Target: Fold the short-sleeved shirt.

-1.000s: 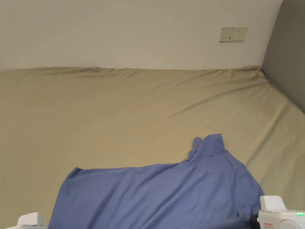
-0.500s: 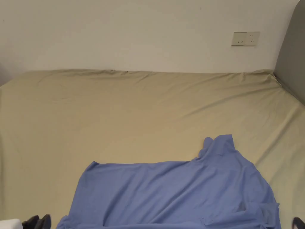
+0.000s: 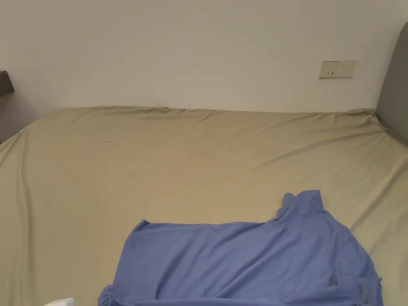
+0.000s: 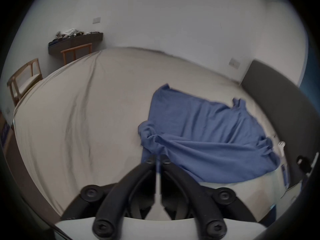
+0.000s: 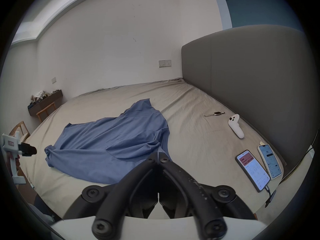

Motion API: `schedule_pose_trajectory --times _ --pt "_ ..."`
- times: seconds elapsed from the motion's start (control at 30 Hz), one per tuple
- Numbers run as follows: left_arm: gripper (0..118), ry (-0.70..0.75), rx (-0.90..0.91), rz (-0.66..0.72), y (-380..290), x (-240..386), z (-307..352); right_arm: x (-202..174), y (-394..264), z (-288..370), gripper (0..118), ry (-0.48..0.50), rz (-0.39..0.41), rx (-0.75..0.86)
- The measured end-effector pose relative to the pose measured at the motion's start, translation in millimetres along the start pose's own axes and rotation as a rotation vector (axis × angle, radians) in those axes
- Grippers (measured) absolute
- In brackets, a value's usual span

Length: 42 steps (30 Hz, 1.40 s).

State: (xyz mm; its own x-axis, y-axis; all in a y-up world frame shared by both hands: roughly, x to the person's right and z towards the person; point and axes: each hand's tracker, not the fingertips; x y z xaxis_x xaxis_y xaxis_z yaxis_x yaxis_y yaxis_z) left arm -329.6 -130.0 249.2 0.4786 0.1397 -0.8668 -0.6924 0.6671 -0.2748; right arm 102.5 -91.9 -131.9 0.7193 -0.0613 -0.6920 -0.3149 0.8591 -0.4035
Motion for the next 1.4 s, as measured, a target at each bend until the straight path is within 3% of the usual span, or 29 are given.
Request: schedule_pose_trajectory --times 0.03,0.07,0.1,0.13,0.23,0.27,0.3,0.33,0.37,0.4,0.43,0.5,0.53,0.57,0.7,0.73,0.77,0.8,0.83,0.87,0.9,0.93,1.0,1.13,1.23,1.4 --pt "52 0.014 -0.029 -0.035 4 1 -16 -3 5 2 2 -0.002 -0.001 -0.001" --pt "93 0.008 -0.056 -0.032 6 1 -29 -3 5 1 2 -0.004 -0.005 -0.003" --pt "112 0.024 -0.108 -0.031 8 1 -46 -4 5 0 2 -0.009 -0.007 -0.004" --pt "115 0.043 -0.137 -0.026 11 11 -44 -4 5 -1 2 -0.013 -0.008 -0.007" --pt "84 0.042 -0.163 -0.009 9 13 -57 -5 4 -7 3 -0.025 -0.001 -0.031" --pt "78 0.042 -0.175 0.007 3 0 -72 -6 2 -11 12 -0.027 0.006 -0.041" --pt "78 0.023 -0.182 0.023 1 0 -73 -2 -1 -17 28 -0.036 0.016 -0.058" --pt "75 0.036 -0.173 0.016 -1 3 -73 -2 -2 -25 53 -0.041 0.026 -0.08" --pt "62 0.051 -0.151 -0.002 -2 5 -70 -2 -2 -34 89 -0.045 0.037 -0.123" --pt "52 0.054 -0.15 -0.019 1 11 -63 -2 -3 -45 107 -0.051 0.042 -0.157" --pt "52 0.048 -0.146 -0.033 0 12 -61 1 -4 -58 107 -0.048 0.045 -0.183" --pt "36 -0.001 -0.142 -0.024 1 14 -56 3 -5 -83 118 -0.031 0.05 -0.247" --pt "21 -0.028 -0.151 -0.006 2 16 -56 3 -4 -97 118 -0.07 0.083 -0.258" --pt "11 -0.017 -0.151 -0.006 3 18 -54 4 -6 -114 118 -0.047 0.078 -0.306" --pt "10 0.005 -0.148 -0.045 2 22 -58 9 -10 -171 114 -0.026 0.039 -0.471" --pt "10 0.005 -0.151 -0.044 3 21 -57 10 -10 -181 100 -0.011 0.019 -0.532" --pt "10 0.003 -0.153 -0.041 4 20 -55 10 -12 -189 78 -0.006 -0.006 -0.579" --pt "10 0.001 -0.154 -0.037 5 23 -48 6 -8 -184 77 -0.057 0.032 -0.525" --pt "9 0.0 -0.156 -0.034 7 23 -46 -3 1 -172 67 -0.034 0.064 -0.515" --pt "9 0.0 -0.156 -0.034 9 22 -43 -3 7 -168 15 0.008 0.072 -0.498" --pt "9 -0.005 -0.158 -0.031 12 22 -40 0 12 -165 8 0.097 -0.011 -0.491" --pt "9 -0.007 -0.159 -0.031 13 24 -37 0 17 -159 8 0.057 -0.069 -0.498" --pt "8 -0.01 -0.149 -0.046 20 25 -25 -2 32 -131 8 0.038 -0.025 -0.466" --pt "8 -0.064 -0.081 -0.068 28 18 13 10 46 -82 8 0.092 -0.078 -0.365" --pt "8 -0.091 -0.043 -0.056 25 14 52 15 53 -31 8 0.078 -0.083 -0.324" --pt "8 -0.107 -0.128 -0.053 -13 -6 74 39 8 14 8 0.041 -0.147 -0.369"
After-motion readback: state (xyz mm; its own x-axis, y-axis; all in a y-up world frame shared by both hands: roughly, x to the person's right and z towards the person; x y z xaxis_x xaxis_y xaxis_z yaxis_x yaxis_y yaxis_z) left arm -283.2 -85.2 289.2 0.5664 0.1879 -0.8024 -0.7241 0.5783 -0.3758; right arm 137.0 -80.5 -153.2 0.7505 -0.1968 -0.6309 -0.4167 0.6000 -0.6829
